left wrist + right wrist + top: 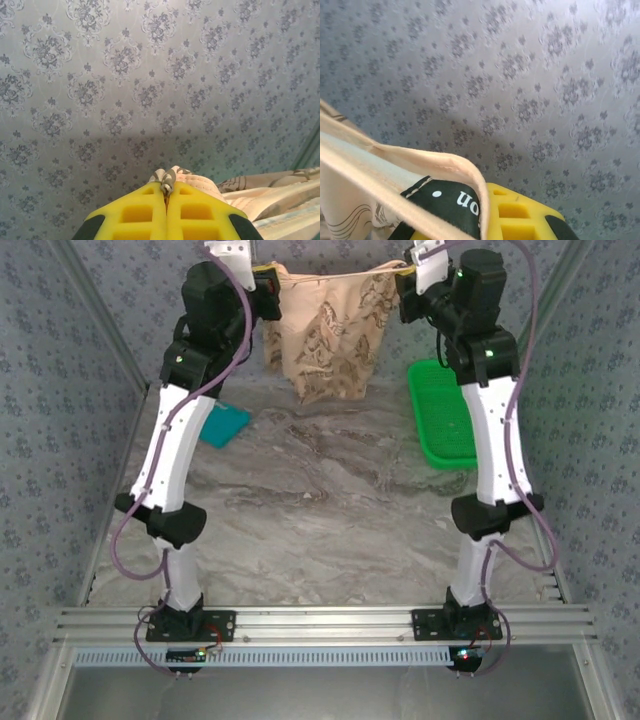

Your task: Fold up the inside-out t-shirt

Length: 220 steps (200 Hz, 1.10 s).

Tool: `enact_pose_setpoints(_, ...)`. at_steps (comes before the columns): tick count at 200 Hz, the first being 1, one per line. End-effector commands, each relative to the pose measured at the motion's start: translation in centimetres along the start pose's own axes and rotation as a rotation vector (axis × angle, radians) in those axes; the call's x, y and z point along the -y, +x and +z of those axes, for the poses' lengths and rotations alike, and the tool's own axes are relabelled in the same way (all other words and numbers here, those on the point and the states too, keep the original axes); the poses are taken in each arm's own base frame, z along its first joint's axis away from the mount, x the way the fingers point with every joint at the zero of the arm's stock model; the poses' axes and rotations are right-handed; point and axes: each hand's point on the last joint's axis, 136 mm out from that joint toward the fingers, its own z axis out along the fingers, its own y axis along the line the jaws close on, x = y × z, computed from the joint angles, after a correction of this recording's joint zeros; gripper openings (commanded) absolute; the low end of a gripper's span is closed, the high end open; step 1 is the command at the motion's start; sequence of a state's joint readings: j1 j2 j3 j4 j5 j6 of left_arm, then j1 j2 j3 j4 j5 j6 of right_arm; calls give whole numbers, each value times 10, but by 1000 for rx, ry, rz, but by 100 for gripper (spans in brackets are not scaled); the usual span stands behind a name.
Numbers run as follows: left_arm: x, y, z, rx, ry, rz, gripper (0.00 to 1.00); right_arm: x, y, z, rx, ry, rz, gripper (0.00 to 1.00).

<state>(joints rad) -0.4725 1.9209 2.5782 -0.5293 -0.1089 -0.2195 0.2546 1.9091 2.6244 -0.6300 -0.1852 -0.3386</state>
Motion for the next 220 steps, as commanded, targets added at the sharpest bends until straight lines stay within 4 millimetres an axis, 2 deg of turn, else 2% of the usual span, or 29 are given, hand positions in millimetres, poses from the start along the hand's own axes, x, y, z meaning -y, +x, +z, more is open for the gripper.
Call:
enact_pose_setpoints(1,-19,5,-31,-56,-47,30,0,-16,-18,-45,11,-38,-132,0)
enact_pose_setpoints(6,-18,8,-37,-57,-36,39,0,-27,-6,-46,-25,-67,-154,0)
enact_pose_setpoints(16,-24,39,-43,-95,-33,55,0,-49,18,-52,-77,-120,-204,0)
enact_pose_setpoints(20,-26,46,-49,-91,-33,55,0,-60,33,-53,-104,-144,-221,0)
enact_pose_setpoints(22,-29,58,-50,-106,-37,55,0,-64,35,-56,-107,-149,-232,0)
enact_pose_setpoints(24,-31,66,-52,-110,-41,52,0,-70,48,-57,-132,-166,-238,0)
enact_pose_setpoints(29,-36,77,-61,-104,-51,39,0,-82,62,-60,-142,-181,-263,0)
enact_pose_setpoints(35,-44,102,-70,-115,-66,18,0,-95,79,-67,-157,-200,-284,0)
enact_pose_setpoints(39,-49,117,-76,-121,-71,1,0,-107,99,-72,-186,-222,-294,0)
enact_pose_setpoints(41,-52,126,-80,-131,-78,-9,0,-110,101,-74,-185,-222,-296,0)
enact_pose_setpoints(42,-52,124,-82,-120,-79,-15,0,-113,107,-75,-193,-227,-297,0)
enact_pose_setpoints(44,-56,139,-84,-140,-87,-25,0,-118,116,-78,-208,-235,-297,0)
enact_pose_setpoints(61,-74,213,-118,-241,-123,-127,0,-161,180,-108,-310,-307,-256,0)
enact_pose_setpoints(73,-84,270,-144,-345,-150,-214,15,-202,225,-137,-381,-404,-243,0)
enact_pose_setpoints(88,-91,333,-181,-439,-176,-340,46,-250,266,-173,-431,-544,-252,2)
enact_pose_setpoints(95,-96,354,-199,-468,-205,-387,53,-271,288,-192,-467,-620,-270,12)
enact_pose_setpoints(104,-103,376,-222,-500,-249,-425,58,-289,310,-210,-516,-682,-283,33)
enact_pose_setpoints(117,-113,391,-250,-534,-309,-440,59,-315,327,-238,-580,-806,-277,43)
enact_pose_setpoints(129,-124,388,-269,-531,-355,-412,59,-328,337,-259,-630,-901,-274,53)
enact_pose_setpoints(137,-128,381,-276,-519,-364,-371,58,-330,342,-263,-646,-912,-287,57)
enact_pose_setpoints(150,-127,367,-277,-501,-341,-308,57,-327,348,-255,-655,-875,-299,62)
enact_pose_setpoints(160,-124,359,-272,-505,-328,-282,57,-329,342,-243,-624,-856,-289,67)
enact_pose_setpoints(169,-123,361,-266,-533,-333,-267,58,-334,339,-231,-610,-858,-268,71)
enact_pose_setpoints(185,-124,365,-253,-589,-359,-255,61,-348,329,-198,-590,-837,-195,71)
enact_pose_setpoints(205,-135,372,-237,-657,-422,-255,61,-381,326,-150,-605,-797,-105,71)
enact_pose_setpoints(220,-148,376,-227,-707,-467,-293,61,-412,328,-123,-585,-797,-137,74)
